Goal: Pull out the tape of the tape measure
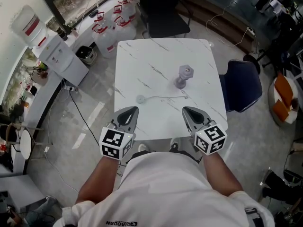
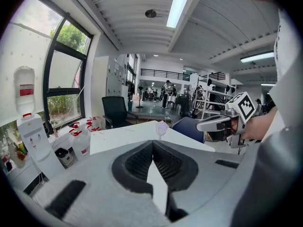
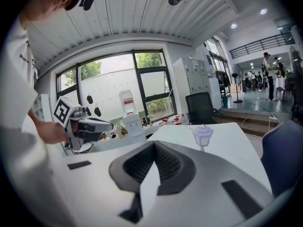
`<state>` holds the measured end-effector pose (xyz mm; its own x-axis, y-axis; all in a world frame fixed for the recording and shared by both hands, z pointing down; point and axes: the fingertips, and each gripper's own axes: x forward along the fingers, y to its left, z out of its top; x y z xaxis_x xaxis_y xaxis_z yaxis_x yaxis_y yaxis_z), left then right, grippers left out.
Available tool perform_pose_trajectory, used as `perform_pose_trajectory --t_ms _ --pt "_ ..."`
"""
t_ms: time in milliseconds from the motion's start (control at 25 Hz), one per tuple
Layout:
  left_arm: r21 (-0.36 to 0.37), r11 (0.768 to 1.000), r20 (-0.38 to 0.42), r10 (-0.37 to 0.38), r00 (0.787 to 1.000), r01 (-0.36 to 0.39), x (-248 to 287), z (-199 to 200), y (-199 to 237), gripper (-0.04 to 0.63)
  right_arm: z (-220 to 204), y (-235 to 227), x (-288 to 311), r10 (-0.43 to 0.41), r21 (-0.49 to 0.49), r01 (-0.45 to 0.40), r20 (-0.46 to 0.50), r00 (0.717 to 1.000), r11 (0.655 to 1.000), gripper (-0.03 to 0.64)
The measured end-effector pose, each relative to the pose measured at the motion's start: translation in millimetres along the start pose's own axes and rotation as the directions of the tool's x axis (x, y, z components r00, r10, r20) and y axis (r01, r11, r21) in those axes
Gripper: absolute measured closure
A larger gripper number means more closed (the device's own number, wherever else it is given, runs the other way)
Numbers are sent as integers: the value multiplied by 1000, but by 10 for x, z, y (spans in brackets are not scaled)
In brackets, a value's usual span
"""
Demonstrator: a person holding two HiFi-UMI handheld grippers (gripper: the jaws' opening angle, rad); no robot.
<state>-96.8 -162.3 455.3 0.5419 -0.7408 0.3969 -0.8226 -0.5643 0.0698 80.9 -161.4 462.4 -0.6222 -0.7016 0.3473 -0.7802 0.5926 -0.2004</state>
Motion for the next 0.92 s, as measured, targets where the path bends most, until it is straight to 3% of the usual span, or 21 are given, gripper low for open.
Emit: perform_pose_trajectory --t_ms 920 --pt "21 1000 -8 -5 1000 5 11 -4 23 586 -58 -17 49 -7 -2 7 -25 1000 1000 614"
